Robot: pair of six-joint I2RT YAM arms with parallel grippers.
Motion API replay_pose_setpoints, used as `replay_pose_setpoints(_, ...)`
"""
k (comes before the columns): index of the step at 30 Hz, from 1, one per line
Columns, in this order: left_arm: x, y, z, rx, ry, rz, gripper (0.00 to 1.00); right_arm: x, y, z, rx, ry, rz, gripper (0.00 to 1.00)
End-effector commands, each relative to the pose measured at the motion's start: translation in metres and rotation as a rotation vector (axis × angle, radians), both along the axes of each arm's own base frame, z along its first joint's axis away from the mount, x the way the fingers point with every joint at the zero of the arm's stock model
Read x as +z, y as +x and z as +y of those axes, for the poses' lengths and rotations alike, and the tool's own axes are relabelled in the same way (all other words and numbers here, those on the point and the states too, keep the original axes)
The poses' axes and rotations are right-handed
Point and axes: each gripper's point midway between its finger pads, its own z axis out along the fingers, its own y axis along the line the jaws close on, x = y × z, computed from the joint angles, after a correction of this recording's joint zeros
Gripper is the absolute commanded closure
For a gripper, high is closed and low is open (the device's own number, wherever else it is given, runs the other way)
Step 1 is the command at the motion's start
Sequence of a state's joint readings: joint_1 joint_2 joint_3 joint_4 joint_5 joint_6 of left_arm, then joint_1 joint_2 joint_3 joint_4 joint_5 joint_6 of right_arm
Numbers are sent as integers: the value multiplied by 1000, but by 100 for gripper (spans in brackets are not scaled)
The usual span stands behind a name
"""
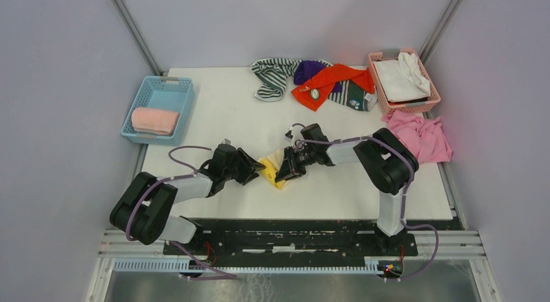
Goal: Roll the towels
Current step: Roll the towel at the center of the board.
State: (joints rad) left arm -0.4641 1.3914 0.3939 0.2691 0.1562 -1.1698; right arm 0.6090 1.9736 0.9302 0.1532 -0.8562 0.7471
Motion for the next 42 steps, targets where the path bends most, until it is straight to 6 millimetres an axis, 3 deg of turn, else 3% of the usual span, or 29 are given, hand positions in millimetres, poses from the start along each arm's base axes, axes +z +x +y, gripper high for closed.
replay_pose_setpoints(1,-36,-16,20,62,86,116,47,-2,-4,-22,14,-166,-128,70)
replay_pose_setpoints(10,-52,-21,30,80,168,191,48,44,1,-46,59,-420,-517,50)
replay_pose_setpoints(14,-53,-23,31,80,187,199,48,65,7,-50,79,-580,-778,47)
replay_pose_setpoints(17,-51,-21,31,81,201,193,47,81,10,-42,81,-647,-942,45)
replay_pose_setpoints(21,-50,-21,31,78,215,193,47,95,8,-18,112,-659,-1095,43)
replay_pose_setpoints(30,-50,-21,31,77,228,194,48,73,9,22,214,-738,-1237,43)
replay_pose_setpoints(38,-50,-22,31,74,234,193,47,34,10,10,282,-880,-1236,49)
replay_pose_setpoints(42,-51,-22,30,72,234,197,47,16,1,5,322,-890,-1201,64)
